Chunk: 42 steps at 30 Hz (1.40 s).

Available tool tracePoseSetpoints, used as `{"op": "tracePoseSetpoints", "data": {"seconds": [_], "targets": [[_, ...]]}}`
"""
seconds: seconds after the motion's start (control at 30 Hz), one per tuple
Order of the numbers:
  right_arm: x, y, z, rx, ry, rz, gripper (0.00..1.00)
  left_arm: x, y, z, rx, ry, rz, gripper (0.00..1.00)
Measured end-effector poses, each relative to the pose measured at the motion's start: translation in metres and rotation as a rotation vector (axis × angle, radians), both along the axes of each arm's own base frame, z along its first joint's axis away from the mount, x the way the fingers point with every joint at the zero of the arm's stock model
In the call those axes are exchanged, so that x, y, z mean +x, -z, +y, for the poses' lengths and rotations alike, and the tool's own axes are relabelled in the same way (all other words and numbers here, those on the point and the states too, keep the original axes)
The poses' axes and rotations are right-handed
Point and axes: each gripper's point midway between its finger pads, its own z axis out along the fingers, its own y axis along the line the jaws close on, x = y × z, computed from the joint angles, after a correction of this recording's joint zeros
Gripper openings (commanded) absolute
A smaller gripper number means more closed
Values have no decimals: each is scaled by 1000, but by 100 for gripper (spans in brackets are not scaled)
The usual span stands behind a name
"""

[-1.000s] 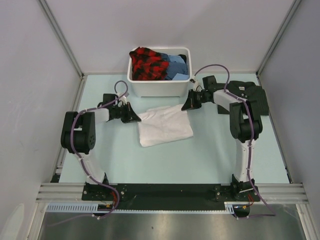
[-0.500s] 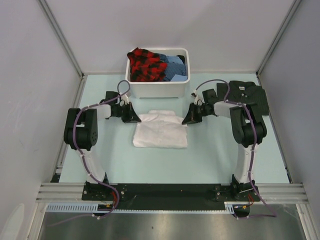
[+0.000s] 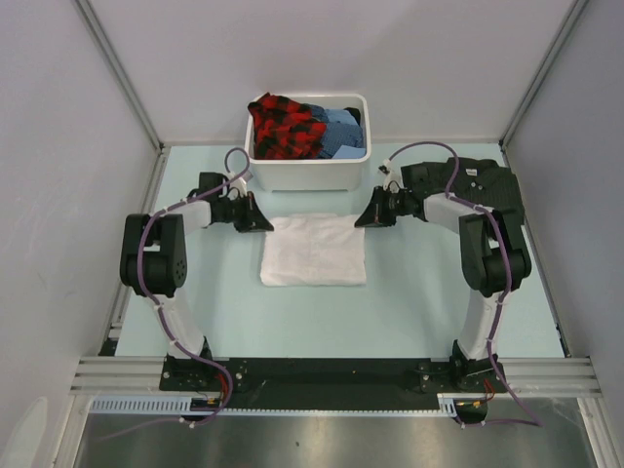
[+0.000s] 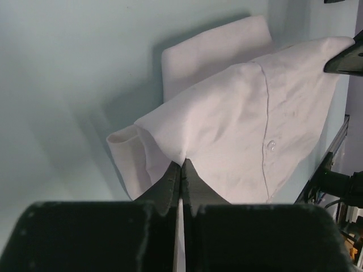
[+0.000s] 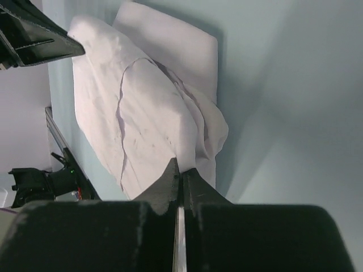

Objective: Fold and stack the long sleeve shirts
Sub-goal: Fold the shirt

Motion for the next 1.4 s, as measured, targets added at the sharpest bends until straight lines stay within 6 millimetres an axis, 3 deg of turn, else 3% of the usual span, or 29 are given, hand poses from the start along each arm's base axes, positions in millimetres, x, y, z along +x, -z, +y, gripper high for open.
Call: {"op": "tracePoseSetpoints", "data": {"seconds": [0.1, 0.13, 0.17, 0.3, 0.33, 0.37, 0.43, 0.47, 0.53, 0.6, 0.7, 0.77, 0.83, 0.93, 1.03, 1.1, 1.17, 1.33, 1.4], "targets": [[10, 7, 3, 7, 5, -12, 5, 6, 7, -1, -8, -10, 9, 13], [12, 12, 3, 8, 8, -4, 8, 6, 12, 0, -9, -15, 22, 25], [13, 24, 4, 5, 14, 19, 23, 6, 18, 0, -10, -21, 39, 31], [13, 43, 4, 1, 32, 69, 49, 5, 27, 5, -30, -51, 77, 54], [13, 44, 4, 2, 35, 74, 55, 5, 25, 9, -42, -63, 67, 63], [13, 43, 4, 3, 32, 72, 72, 5, 20, 13, -51, -79, 51, 66], [13, 37, 1, 2, 27, 63, 80, 1, 6, 26, -65, -111, 23, 72], [12, 30, -1, 4, 17, 54, 89, -1, -5, 30, -75, -117, 0, 76], [6, 11, -12, -10, 4, 31, 95, -4, -31, 34, -92, -116, -61, 81], [1, -18, -28, -16, 1, -13, 96, -19, -63, 27, -116, -81, -145, 82], [-11, -70, -38, 22, -9, -124, 96, -63, -92, -6, -166, 29, -219, 82], [-35, -97, -27, 71, -54, -175, 95, -101, -93, -39, -226, 134, -208, 82], [-69, -108, 4, 139, -154, -194, 94, -133, -79, -65, -275, 203, -135, 82], [-116, -84, 52, 215, -293, -103, 90, -162, -51, -85, -305, 245, 17, 80], [-138, -29, 71, 220, -326, 81, 80, -155, -26, -86, -304, 190, 116, 77], [-131, 11, 67, 200, -278, 183, 70, -144, -9, -76, -294, 121, 157, 77], [-123, 36, 57, 210, -234, 270, 64, -135, 12, -61, -287, 38, 209, 76], [-91, 36, 25, 229, -154, 301, 57, -134, 20, -32, -359, -48, 294, 71], [-81, 32, 8, 199, -118, 284, 49, -137, 17, -23, -357, -57, 290, 68]]}}
